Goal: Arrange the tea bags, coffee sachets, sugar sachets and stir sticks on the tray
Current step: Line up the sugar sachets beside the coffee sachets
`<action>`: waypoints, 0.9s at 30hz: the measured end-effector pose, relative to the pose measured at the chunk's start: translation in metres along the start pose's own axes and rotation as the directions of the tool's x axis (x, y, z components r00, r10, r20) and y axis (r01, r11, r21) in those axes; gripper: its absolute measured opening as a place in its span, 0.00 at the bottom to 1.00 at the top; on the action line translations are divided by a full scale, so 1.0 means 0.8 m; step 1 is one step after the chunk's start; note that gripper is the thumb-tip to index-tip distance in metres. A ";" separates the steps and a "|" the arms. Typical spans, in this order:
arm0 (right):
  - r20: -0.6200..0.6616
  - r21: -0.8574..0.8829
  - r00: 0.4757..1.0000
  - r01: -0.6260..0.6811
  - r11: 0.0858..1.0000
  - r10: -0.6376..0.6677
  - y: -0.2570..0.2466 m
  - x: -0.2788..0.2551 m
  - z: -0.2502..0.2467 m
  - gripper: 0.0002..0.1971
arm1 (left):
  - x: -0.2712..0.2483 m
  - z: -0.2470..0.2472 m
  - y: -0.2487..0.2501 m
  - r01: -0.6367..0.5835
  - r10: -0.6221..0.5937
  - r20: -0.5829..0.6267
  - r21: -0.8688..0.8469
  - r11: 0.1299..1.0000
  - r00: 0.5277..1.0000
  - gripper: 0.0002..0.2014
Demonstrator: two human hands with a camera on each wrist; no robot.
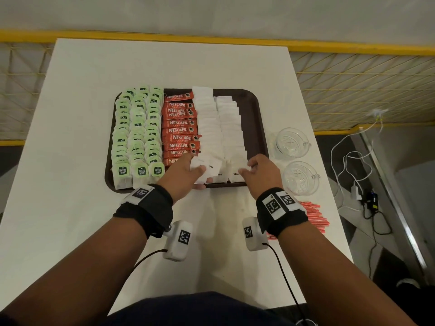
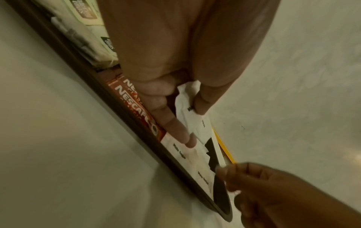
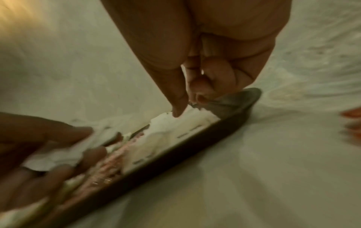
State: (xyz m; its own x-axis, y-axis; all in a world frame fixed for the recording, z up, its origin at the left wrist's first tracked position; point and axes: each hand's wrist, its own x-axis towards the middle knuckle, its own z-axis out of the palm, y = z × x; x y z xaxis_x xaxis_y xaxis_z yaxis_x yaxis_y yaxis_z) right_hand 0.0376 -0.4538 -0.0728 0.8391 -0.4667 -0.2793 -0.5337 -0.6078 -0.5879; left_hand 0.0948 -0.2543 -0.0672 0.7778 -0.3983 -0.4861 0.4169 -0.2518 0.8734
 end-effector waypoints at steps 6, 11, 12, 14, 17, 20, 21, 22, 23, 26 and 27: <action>0.237 0.187 0.967 0.053 0.981 -0.097 -0.038 -0.004 0.015 0.12 | -0.002 0.006 -0.005 0.014 -0.012 0.099 -0.024 1.000 0.995 0.15; 0.272 0.383 0.961 -0.060 0.922 -0.051 -0.031 0.000 0.017 0.06 | -0.007 -0.004 -0.008 -0.001 0.004 0.057 -0.040 0.999 0.998 0.15; 0.285 0.391 0.957 -0.066 0.918 -0.052 -0.030 0.000 0.016 0.05 | -0.007 -0.008 -0.009 0.000 0.001 0.030 -0.034 0.999 1.000 0.15; 0.292 0.321 0.954 -0.029 0.947 -0.069 -0.026 0.003 0.014 0.03 | -0.007 -0.016 -0.010 0.007 -0.007 -0.008 -0.034 0.999 1.000 0.14; 0.313 0.226 0.941 0.059 0.972 -0.130 -0.022 0.008 0.013 0.02 | -0.008 -0.020 -0.008 0.007 -0.008 -0.040 -0.028 1.000 0.999 0.13; 0.366 0.171 0.900 0.182 0.968 -0.234 -0.030 0.008 0.009 0.04 | -0.007 -0.018 -0.002 -0.029 0.032 -0.034 0.083 0.996 0.999 0.12; 0.378 0.144 0.888 0.223 0.964 -0.262 -0.033 0.009 0.008 0.05 | -0.007 -0.017 0.000 -0.053 0.056 -0.017 0.157 0.986 0.998 0.11; 0.389 0.123 0.877 0.253 0.960 -0.281 -0.038 0.009 0.006 0.05 | -0.006 -0.015 0.003 -0.081 0.081 0.009 0.226 0.971 0.997 0.10; 0.393 0.115 0.872 0.267 0.957 -0.290 -0.042 0.008 0.005 0.04 | -0.006 -0.013 0.005 -0.110 0.103 0.039 0.286 0.952 0.994 0.09; 0.324 0.174 0.899 0.250 0.953 -0.295 -0.049 0.007 0.001 0.02 | -0.005 -0.008 0.010 -0.159 0.142 0.074 0.375 0.913 0.987 0.09; 0.290 0.224 0.915 0.219 0.950 -0.280 -0.049 0.007 -0.001 0.05 | -0.004 -0.008 0.010 -0.164 0.155 0.055 0.364 0.917 0.986 0.07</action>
State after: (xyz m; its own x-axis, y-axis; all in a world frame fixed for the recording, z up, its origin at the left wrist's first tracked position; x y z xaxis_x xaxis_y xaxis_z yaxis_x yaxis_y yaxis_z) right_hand 0.0629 -0.4327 -0.0508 0.9477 -0.0707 -0.3113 -0.2993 -0.5356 -0.7896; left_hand 0.0988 -0.2497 -0.0586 0.8061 -0.4802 -0.3458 0.0830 -0.4868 0.8695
